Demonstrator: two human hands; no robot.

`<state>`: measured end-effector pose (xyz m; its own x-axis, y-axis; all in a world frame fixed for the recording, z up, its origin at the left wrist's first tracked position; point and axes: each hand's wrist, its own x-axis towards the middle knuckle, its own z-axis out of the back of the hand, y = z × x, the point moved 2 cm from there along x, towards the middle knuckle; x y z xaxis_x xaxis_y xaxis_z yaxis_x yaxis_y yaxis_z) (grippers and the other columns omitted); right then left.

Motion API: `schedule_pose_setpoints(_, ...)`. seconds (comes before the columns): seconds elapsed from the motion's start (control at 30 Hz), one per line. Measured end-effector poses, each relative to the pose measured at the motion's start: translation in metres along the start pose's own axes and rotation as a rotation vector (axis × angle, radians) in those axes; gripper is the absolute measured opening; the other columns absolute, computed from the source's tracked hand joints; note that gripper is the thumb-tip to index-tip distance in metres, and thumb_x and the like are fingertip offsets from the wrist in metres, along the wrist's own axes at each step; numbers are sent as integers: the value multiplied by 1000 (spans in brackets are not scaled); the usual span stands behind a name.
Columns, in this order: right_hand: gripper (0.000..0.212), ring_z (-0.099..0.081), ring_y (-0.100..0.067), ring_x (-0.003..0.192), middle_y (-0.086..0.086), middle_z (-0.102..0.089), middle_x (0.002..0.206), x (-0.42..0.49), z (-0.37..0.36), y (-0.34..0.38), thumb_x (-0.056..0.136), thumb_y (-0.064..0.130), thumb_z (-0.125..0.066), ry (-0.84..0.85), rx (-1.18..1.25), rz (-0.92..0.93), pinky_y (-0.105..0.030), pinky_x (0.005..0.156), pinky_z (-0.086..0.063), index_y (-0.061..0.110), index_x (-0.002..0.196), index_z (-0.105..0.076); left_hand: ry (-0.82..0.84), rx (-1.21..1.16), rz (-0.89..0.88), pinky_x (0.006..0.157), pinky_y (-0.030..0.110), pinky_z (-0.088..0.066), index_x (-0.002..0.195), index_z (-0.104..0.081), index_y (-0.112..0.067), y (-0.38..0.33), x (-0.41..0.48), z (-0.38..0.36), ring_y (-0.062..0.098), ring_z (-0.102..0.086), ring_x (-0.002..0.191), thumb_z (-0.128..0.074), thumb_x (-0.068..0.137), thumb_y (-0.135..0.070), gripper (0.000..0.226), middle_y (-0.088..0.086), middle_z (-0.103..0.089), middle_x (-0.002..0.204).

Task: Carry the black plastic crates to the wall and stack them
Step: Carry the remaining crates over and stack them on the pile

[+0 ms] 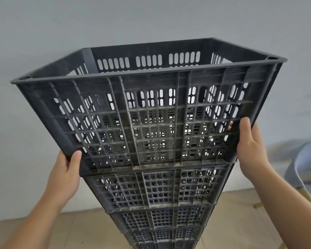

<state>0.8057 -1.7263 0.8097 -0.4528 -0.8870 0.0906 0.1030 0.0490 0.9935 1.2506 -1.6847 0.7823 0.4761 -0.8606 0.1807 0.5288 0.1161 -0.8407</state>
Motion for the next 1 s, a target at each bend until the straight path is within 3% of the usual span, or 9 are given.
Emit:
schedule_pose_setpoints(0.1, 98, -51, -21, 135, 4, -56, 146, -5, -2, 5, 73, 94, -39, -6, -9, 5, -51, 116, -38, 32, 149, -43, 5, -16, -12, 92, 39, -36, 141, -48, -22, -1, -2, 0, 22, -51, 109, -41, 107, -41, 40, -4, -57, 122)
schedule_pose_setpoints(0.2, 95, -57, -22, 126, 4, -62, 135, -9, -3, 8, 70, 97, -37, 8, -43, -2, -50, 113, -41, 33, 141, -48, 13, -5, -31, 90, 40, -37, 140, -50, -19, 1, 0, 3, 21, -51, 105, -43, 106, -40, 40, -4, -58, 119)
schedule_pose_setpoints(0.3, 71, -58, -21, 121, 6, -64, 129, -13, -3, 14, 88, 82, -36, 1, -53, -21, -47, 111, -42, 33, 138, -50, 26, 6, -48, 88, 40, -38, 136, -52, -16, 1, 0, 6, 22, -52, 102, -44, 106, -39, 39, -2, -60, 116)
schedule_pose_setpoints(0.47, 62, -54, -21, 124, 7, -59, 130, -20, -2, 22, 100, 68, -34, -7, -90, -66, -42, 110, -37, 29, 146, -47, 66, 67, -67, 85, 41, -41, 133, -54, -15, -2, -1, 13, 29, -58, 101, -43, 105, -43, 41, 1, -64, 111)
schedule_pose_setpoints(0.57, 68, -47, -19, 119, 7, -51, 128, -25, -1, 27, 101, 68, -35, -6, -94, -133, -39, 98, -33, 22, 150, -44, 123, 167, -66, 85, 44, -45, 133, -54, -14, -5, 1, 19, 38, -63, 110, -40, 105, -47, 46, 7, -68, 117)
schedule_pose_setpoints(0.77, 46, -58, -25, 96, -13, -63, 121, -32, 4, 47, 103, 55, -40, -6, -131, -127, -43, 86, -42, 17, 124, -55, 233, 409, -28, 83, 39, -45, 133, -55, -14, -16, 7, 34, 32, -64, 109, -42, 104, -46, 45, 5, -69, 121)
schedule_pose_setpoints(0.83, 36, -62, -29, 98, -21, -62, 126, -33, 6, 63, 105, 48, -41, -4, -119, -71, -49, 94, -47, 17, 117, -55, 240, 476, -40, 83, 39, -47, 132, -55, -16, -22, 7, 40, 30, -65, 109, -47, 101, -47, 44, 4, -69, 124)
schedule_pose_setpoints(0.93, 41, -61, -26, 111, -15, -60, 131, -34, 11, 93, 104, 45, -42, -49, -65, 12, -49, 102, -45, 21, 137, -49, 324, 706, -52, 86, 37, -50, 126, -54, -18, -39, 4, 51, 24, -63, 98, -46, 100, -52, 44, 1, -68, 115)
schedule_pose_setpoints(1.0, 55, -53, -15, 123, 0, -52, 143, -38, 15, 117, 100, 47, -42, -144, -64, 125, -40, 103, -42, 24, 150, -40, 383, 870, -88, 86, 35, -50, 120, -55, -18, -58, -3, 59, 20, -61, 96, -41, 101, -52, 41, -1, -66, 113)
